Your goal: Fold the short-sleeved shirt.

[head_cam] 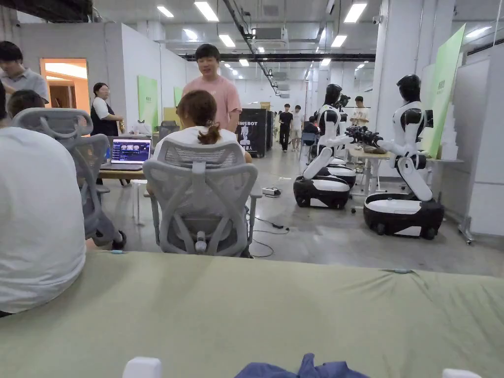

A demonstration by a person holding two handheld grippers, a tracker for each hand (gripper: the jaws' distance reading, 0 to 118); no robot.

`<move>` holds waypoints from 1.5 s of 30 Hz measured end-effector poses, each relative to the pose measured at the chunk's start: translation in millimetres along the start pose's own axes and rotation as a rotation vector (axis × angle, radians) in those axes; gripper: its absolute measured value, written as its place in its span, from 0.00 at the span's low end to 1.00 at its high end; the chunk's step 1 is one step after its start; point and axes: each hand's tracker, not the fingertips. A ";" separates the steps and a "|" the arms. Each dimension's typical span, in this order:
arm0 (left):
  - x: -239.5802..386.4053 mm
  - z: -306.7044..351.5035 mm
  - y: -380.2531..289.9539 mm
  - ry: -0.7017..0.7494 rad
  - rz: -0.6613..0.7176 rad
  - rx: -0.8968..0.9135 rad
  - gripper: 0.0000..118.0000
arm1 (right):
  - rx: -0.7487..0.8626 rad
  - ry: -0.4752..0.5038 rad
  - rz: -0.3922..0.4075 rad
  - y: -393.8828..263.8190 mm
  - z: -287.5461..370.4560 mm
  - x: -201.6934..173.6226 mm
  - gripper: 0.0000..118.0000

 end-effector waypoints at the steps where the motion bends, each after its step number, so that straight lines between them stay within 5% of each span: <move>1: 5.0 -7.1 2.7 -0.006 -0.024 0.026 0.66 | 0.038 0.019 -0.009 5.4 3.5 -10.5 0.75; 3: 20.7 -7.0 11.8 -0.003 -0.080 0.033 0.08 | 0.049 0.007 0.009 10.4 4.4 -25.8 0.16; 4: 26.0 -9.2 13.8 -0.001 -0.106 0.019 0.00 | 0.047 -0.022 0.039 10.7 2.1 -33.2 0.00; 11: -32.7 -37.6 -0.2 -0.037 -0.015 -0.201 0.00 | 0.001 0.021 0.130 6.4 -3.3 -58.7 0.00; 19: -148.1 -49.1 -63.8 -0.021 0.219 -0.507 0.00 | -0.041 0.084 0.137 -7.0 -15.4 -72.0 0.00; 20: -153.8 -49.4 -72.3 -0.023 0.237 -0.519 0.20 | -0.047 0.088 0.137 -8.3 -18.2 -73.7 0.00; 22: -154.3 -52.4 -89.9 -0.032 0.257 -0.534 0.79 | -0.057 0.095 0.137 -10.3 -23.7 -76.9 0.00; 23: -153.7 -55.4 -97.1 -0.036 0.252 -0.539 0.98 | -0.061 0.098 0.139 -11.0 -24.9 -77.3 0.00; 27: -145.5 -72.1 -117.4 -0.035 0.246 -0.581 0.54 | -0.072 0.097 0.145 -11.3 -31.9 -74.1 0.00; 29: -136.2 -79.1 -127.9 -0.011 0.180 -0.650 0.10 | -0.078 0.086 0.150 -10.4 -36.2 -67.3 0.00; 30: -133.8 -79.3 -130.3 0.002 0.161 -0.642 0.04 | -0.082 0.080 0.153 -9.4 -38.8 -62.7 0.00; 38: -115.3 -31.2 -98.9 -0.039 0.148 -0.442 0.01 | -0.165 -0.046 0.174 12.3 -108.8 3.0 0.00; 44: -98.5 -21.1 -89.1 -0.041 0.139 -0.426 0.01 | -0.214 -0.015 0.171 22.3 -199.2 21.7 0.00; 45: -97.0 -22.2 -84.4 -0.041 0.141 -0.427 0.01 | -0.212 -0.005 0.163 23.0 -219.8 23.1 0.07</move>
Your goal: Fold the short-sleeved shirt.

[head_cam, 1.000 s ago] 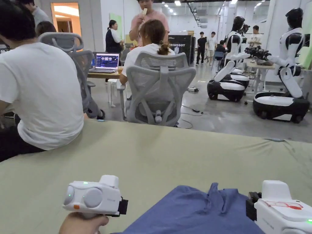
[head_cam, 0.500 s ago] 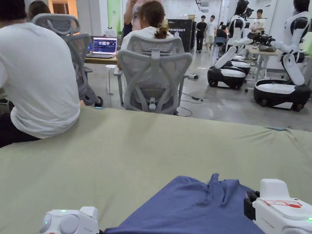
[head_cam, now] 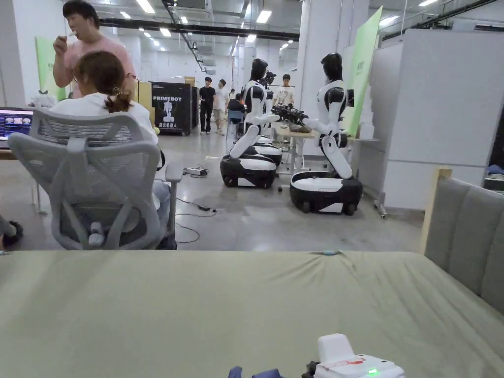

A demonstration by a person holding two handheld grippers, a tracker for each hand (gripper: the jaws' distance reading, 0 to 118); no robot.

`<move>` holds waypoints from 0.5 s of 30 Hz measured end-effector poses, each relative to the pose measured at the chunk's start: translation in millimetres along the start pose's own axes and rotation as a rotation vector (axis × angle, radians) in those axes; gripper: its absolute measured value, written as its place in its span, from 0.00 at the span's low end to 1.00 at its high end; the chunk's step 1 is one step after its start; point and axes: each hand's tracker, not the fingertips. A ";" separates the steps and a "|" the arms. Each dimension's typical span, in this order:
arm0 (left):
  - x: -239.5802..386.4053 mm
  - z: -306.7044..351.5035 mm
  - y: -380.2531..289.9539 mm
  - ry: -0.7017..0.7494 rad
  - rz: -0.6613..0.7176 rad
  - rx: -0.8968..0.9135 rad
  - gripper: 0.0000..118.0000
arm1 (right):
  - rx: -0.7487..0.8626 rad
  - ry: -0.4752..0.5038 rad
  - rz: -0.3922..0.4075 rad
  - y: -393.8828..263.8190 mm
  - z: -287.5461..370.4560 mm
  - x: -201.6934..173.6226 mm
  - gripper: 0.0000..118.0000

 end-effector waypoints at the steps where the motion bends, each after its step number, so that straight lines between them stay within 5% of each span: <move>1: 1.3 0.2 0.8 -0.001 0.001 -0.001 0.01 | -0.011 0.007 -0.007 3.4 -14.1 0.8 0.28; 2: 2.7 0.0 1.4 -0.002 0.002 -0.004 0.01 | -0.042 0.015 -0.014 6.6 -32.7 2.1 0.74; 3: 4.5 -0.3 1.7 0.000 0.005 -0.006 0.01 | -0.102 0.011 -0.015 7.2 -51.2 2.3 1.00; 4: 3.0 -2.8 6.0 0.002 0.005 -0.011 0.01 | -0.071 0.017 -0.012 4.6 -67.3 2.3 0.98; 5: 4.8 -4.1 6.7 0.008 0.002 -0.015 0.01 | -0.099 0.018 -0.039 1.3 -82.8 1.8 0.89; 9: 11.5 -8.9 6.5 0.026 -0.009 -0.035 0.01 | -0.274 -0.006 -0.057 -25.9 -118.5 9.2 0.84; 11: 14.3 -10.0 6.9 0.031 -0.013 -0.043 0.01 | -0.398 0.032 -0.054 -41.1 -122.2 7.6 0.54; 12: 14.8 -9.6 7.1 0.033 -0.018 -0.044 0.01 | -0.244 0.001 -0.061 -41.3 -105.3 5.3 0.48; 14: 16.1 -8.3 7.8 0.035 -0.022 -0.045 0.01 | -0.281 0.028 -0.101 -34.5 -94.8 4.2 0.02; 15: 16.8 -7.4 8.2 0.034 -0.021 -0.044 0.01 | -0.266 0.027 -0.100 -32.1 -86.5 2.6 0.02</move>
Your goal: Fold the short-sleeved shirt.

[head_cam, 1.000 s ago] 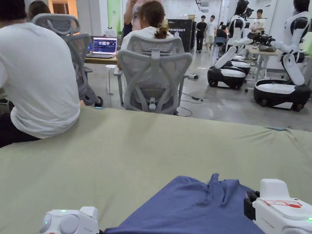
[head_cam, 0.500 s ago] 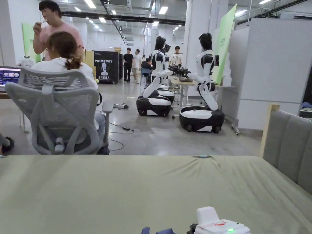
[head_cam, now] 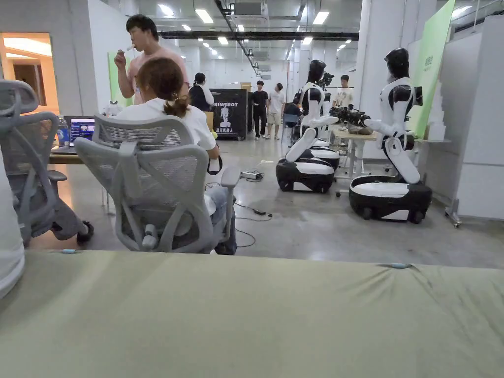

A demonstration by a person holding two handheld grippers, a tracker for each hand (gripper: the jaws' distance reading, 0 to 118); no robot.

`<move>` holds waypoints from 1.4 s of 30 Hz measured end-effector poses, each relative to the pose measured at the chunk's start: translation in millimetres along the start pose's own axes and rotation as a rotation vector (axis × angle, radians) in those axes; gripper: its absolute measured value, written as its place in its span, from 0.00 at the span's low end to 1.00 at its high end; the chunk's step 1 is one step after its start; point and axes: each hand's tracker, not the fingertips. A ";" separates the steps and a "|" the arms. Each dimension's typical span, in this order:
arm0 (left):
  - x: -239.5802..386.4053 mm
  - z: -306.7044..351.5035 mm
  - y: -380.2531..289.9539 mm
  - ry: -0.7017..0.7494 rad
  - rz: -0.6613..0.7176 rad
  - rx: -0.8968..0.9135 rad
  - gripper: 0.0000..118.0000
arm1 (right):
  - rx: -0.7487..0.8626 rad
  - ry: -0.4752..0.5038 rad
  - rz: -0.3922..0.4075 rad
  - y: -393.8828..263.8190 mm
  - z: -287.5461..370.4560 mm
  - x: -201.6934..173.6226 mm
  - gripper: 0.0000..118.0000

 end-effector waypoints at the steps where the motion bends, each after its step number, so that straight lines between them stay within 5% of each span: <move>1: -20.9 -13.0 2.4 -0.004 0.005 0.002 0.01 | 0.064 -0.027 0.027 1.2 12.7 -2.0 0.02; 8: -11.5 -2.3 15.2 0.015 -0.021 0.053 0.01 | 0.236 0.034 0.035 7.7 135.6 -18.3 0.02; 13: -8.5 3.6 43.6 -0.046 0.012 0.140 0.01 | 0.344 -0.067 0.214 6.7 206.9 -28.4 0.02; 29: 51.5 111.6 280.5 0.141 -0.100 0.568 0.01 | 0.779 -0.164 0.085 150.2 396.9 30.0 0.02; 34: 64.5 145.4 341.8 0.164 -0.117 0.667 0.01 | 0.897 -0.132 0.008 193.6 432.8 38.6 0.02; 42: 66.0 172.9 387.0 0.170 -0.151 0.756 0.01 | 0.974 -0.125 -0.006 222.1 455.5 43.1 0.02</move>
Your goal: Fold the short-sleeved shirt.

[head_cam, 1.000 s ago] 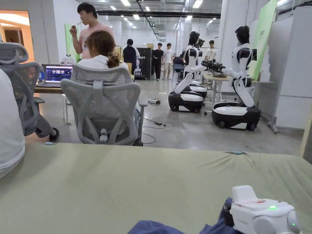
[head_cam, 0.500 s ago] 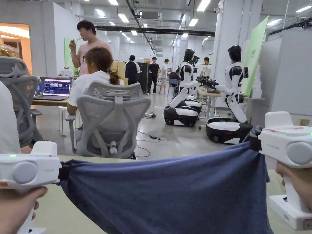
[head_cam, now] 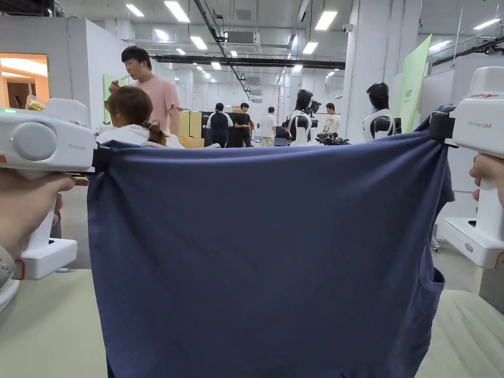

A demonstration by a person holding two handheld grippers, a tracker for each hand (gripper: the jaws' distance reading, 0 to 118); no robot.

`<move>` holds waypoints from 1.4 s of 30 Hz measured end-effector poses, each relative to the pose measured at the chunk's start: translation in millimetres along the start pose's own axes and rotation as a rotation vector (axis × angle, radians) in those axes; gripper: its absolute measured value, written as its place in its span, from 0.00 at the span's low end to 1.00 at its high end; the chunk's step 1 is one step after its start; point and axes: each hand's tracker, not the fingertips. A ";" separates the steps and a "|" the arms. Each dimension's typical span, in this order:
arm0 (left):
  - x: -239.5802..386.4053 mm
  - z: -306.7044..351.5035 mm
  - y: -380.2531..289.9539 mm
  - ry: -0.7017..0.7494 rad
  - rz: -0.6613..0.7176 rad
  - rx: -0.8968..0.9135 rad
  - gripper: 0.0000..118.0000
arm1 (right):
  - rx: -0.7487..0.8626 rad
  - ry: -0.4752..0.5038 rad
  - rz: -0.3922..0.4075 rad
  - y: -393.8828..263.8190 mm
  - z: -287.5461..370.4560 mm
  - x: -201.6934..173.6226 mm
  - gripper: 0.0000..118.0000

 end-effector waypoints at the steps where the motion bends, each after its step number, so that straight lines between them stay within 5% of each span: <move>1: 0.3 0.0 -2.0 -0.004 -0.008 0.004 0.01 | 0.003 -0.003 0.007 -4.3 0.9 -0.7 0.02; 9: 16.9 -29.5 -111.0 -0.008 -0.029 -0.151 0.01 | -0.166 -0.030 -0.001 -112.9 -15.5 4.5 0.02; 19: 31.2 22.0 -201.3 -0.028 0.029 -0.305 0.00 | -0.393 -0.069 0.104 -206.8 39.9 2.9 0.02; 24: 35.6 79.4 -255.0 -0.040 0.024 -0.428 0.00 | -0.547 -0.093 0.236 -258.9 103.2 -6.7 0.02; 35: 34.5 182.4 -416.7 -0.044 0.018 -0.823 0.00 | -0.965 -0.024 0.231 -414.7 233.9 -13.7 0.02; 39: 36.8 215.6 -425.1 -0.053 0.071 -0.802 0.01 | -0.993 -0.033 0.142 -434.5 258.5 -8.2 0.03; 40: 39.5 222.9 -420.6 -0.052 0.075 -0.778 0.05 | -0.985 -0.026 0.140 -434.3 260.4 -8.5 0.05; 41: 42.7 227.0 -415.3 -0.035 0.062 -0.760 0.24 | -0.978 -0.023 0.142 -430.2 260.8 -10.2 0.21; 42: 46.7 231.4 -408.8 -0.016 0.043 -0.726 0.51 | -0.968 -0.027 0.147 -424.9 259.5 -14.3 0.47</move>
